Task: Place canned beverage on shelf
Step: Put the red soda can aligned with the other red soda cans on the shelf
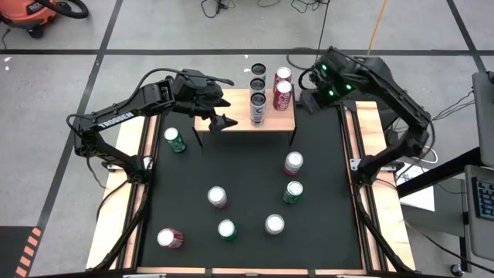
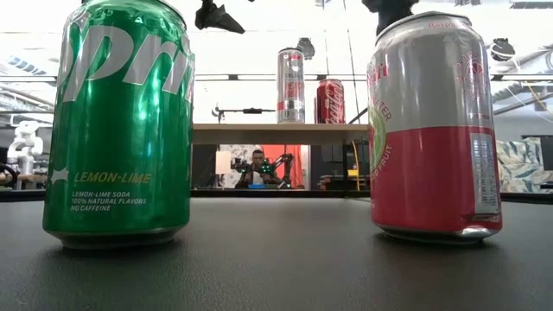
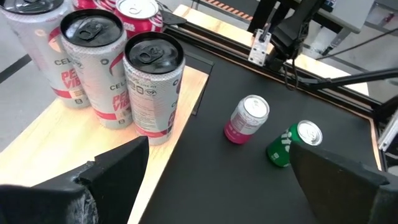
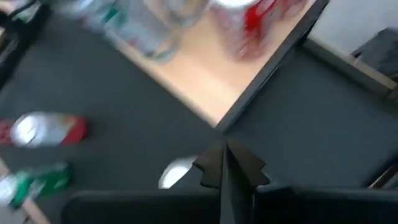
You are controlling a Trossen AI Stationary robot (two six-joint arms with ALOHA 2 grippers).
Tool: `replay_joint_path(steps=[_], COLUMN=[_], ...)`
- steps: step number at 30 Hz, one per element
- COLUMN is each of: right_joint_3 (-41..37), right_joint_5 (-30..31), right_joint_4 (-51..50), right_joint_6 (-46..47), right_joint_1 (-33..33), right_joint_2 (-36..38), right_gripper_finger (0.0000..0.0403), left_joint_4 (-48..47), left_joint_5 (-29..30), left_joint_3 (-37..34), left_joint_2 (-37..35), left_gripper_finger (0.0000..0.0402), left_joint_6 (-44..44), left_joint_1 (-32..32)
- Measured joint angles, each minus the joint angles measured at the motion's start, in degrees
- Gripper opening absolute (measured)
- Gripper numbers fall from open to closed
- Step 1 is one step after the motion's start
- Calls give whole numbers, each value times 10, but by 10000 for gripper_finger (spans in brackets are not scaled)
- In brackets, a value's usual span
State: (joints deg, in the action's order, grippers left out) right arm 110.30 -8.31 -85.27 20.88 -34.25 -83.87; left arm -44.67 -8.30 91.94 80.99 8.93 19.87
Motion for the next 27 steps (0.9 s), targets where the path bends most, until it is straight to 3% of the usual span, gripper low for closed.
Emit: replay_joint_path(steps=[4, 7, 15, 20, 27], right_joint_3=[0, 0, -28, -58, -130], right_joint_5=[-6, 23, 97, 94, 24], right_joint_4=[-27, -34, -33, -34, -24], right_joint_6=[48, 83, 62, 33, 6], right_joint_1=[67, 121, 216, 245, 306], right_joint_2=[32, 51, 69, 69, 101], right_gripper_finger=[0, 0, 0, 0, 0], left_joint_4=[-11, -22, -41, -41, -45], left_joint_5=[-14, -17, 5, 53, 132], left_joint_3=[0, 0, 0, 0, 0], left_joint_2=[0, 0, -7, -6, 1], left_gripper_finger=[386, 386, 386, 386, 386], left_joint_6=[9, 27, 101, 135, 246], left_joint_1=[-6, -24, -144, -224, -316])
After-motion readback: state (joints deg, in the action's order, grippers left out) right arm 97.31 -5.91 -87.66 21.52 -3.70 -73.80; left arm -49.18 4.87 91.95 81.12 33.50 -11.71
